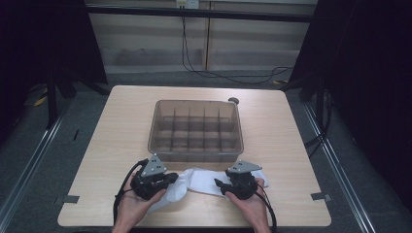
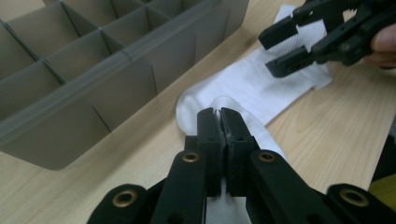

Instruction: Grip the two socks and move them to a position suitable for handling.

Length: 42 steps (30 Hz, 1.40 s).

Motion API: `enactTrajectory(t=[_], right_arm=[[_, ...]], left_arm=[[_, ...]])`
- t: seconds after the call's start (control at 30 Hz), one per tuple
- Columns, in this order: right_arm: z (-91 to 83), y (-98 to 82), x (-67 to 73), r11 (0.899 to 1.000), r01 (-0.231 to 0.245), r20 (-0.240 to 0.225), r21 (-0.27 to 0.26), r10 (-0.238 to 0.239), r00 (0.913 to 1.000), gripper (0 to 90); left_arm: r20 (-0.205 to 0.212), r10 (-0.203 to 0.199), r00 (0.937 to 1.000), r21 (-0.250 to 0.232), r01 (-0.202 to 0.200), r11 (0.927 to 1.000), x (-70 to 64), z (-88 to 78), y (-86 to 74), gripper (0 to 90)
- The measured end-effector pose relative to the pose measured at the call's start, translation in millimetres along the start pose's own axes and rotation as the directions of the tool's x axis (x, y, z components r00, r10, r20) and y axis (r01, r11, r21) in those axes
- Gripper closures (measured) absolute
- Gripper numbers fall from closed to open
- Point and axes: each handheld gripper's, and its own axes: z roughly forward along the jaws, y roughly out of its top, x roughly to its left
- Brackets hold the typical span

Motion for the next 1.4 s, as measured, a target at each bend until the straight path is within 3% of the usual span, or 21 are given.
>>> enactTrajectory(t=[0.1, 0.23, 0.3, 0.4, 0.43, 0.5, 0.57, 0.63, 0.7, 0.77, 0.9, 1.1, 1.23, 1.33, 1.4], right_arm=[[0.9, 3.6, 6.3, 1.0, 0.019, -0.021, -0.006, -0.019, 0.9996, 46.5], [6.2, 7.7, 16.7, 0.999, 0.049, -0.047, -0.002, -0.049, 0.9977, 46.2], [8.9, 9.4, 21.4, 0.998, 0.064, -0.065, -0.002, -0.064, 0.9958, 46.2], [13.1, 11.2, 26.6, 0.997, 0.08, -0.069, 0.007, -0.08, 0.9944, 46.2], [13.9, 11.3, 27.4, 0.997, 0.081, -0.072, 0.01, -0.08, 0.9942, 46.2], [15.3, 11.3, 27.4, 0.997, 0.079, -0.073, 0.009, -0.079, 0.9942, 46.1], [15.1, 11.2, 27.4, 0.997, 0.08, -0.072, 0.01, -0.079, 0.9943, 45.9], [14.9, 11.3, 27.1, 0.997, 0.082, -0.071, 0.01, -0.081, 0.9942, 45.8], [14.6, 11.5, 26.5, 0.997, 0.081, -0.067, 0.01, -0.08, 0.9945, 45.7], [13.8, 11.6, 25.5, 0.997, 0.082, -0.065, 0.008, -0.081, 0.9946, 45.5], [12.8, 11.4, 24.3, 0.997, 0.073, -0.058, 0.008, -0.072, 0.9957, 45.0], [13.3, 10.8, 23.0, 0.997, 0.073, -0.052, 0.012, -0.072, 0.996, 44.2], [12.8, 10.0, 22.8, 0.998, 0.067, -0.046, 0.016, -0.066, 0.9967, 43.9], [12.8, 9.6, 21.6, 0.998, 0.067, -0.04, 0.013, -0.067, 0.997, 43.7], [12.7, 9.8, 21.5, 0.998, 0.065, -0.038, 0.013, -0.065, 0.9972, 43.4]], left_arm=[[-0.004, -0.014, 0.9999, -0.01, 0.014, 0.9999, 2.5, 0.1, 1.6, 87.6], [-0.043, -0.013, 0.999, 0.015, 0.014, 0.9998, 11.1, 2.9, -0.2, 87.3], [-0.037, -0.04, 0.9985, 0.011, 0.041, 0.9991, 18.0, 3.8, -3.9, 86.4], [-0.076, -0.059, 0.9954, 0.034, 0.062, 0.9975, 25.6, 3.9, -10.3, 82.7], [-0.08, -0.063, 0.9948, 0.031, 0.066, 0.9974, 28.1, 3.2, -12.4, 81.0], [-0.117, -0.08, 0.9899, 0.027, 0.084, 0.9961, 31.8, 0.8, -15.6, 69.1], [-0.111, -0.093, 0.9894, 0.012, 0.095, 0.9954, 33.8, -1.9, -17.5, 68.0], [-0.074, -0.078, 0.9942, 0.011, 0.079, 0.9968, 33.1, -6.7, -20.2, 70.5], [-0.04, -0.045, 0.9982, 0.038, 0.047, 0.9982, 28.5, -5.9, -22.6, 74.6], [-0.02, -0.037, 0.9991, 0.063, 0.038, 0.9973, 23.1, -1.5, -26.8, 75.2], [0.019, -0.014, 0.9997, 0.129, 0.012, 0.9915, 17.3, 12.4, -36.3, 68.0], [0.043, 0.007, 0.999, 0.19, -0.015, 0.9816, 12.9, 22.0, -42.7, 54.3], [0.041, -0.004, 0.9991, 0.181, -0.004, 0.9836, 11.1, 17.9, -45.7, 46.9], [0.038, 0.013, 0.9992, 0.187, -0.02, 0.9822, 8.7, 13.9, -48.0, 45.3], [0.044, 0.027, 0.9987, 0.21, -0.036, 0.9771, 8.1, 15.9, -49.6, 45.1]])
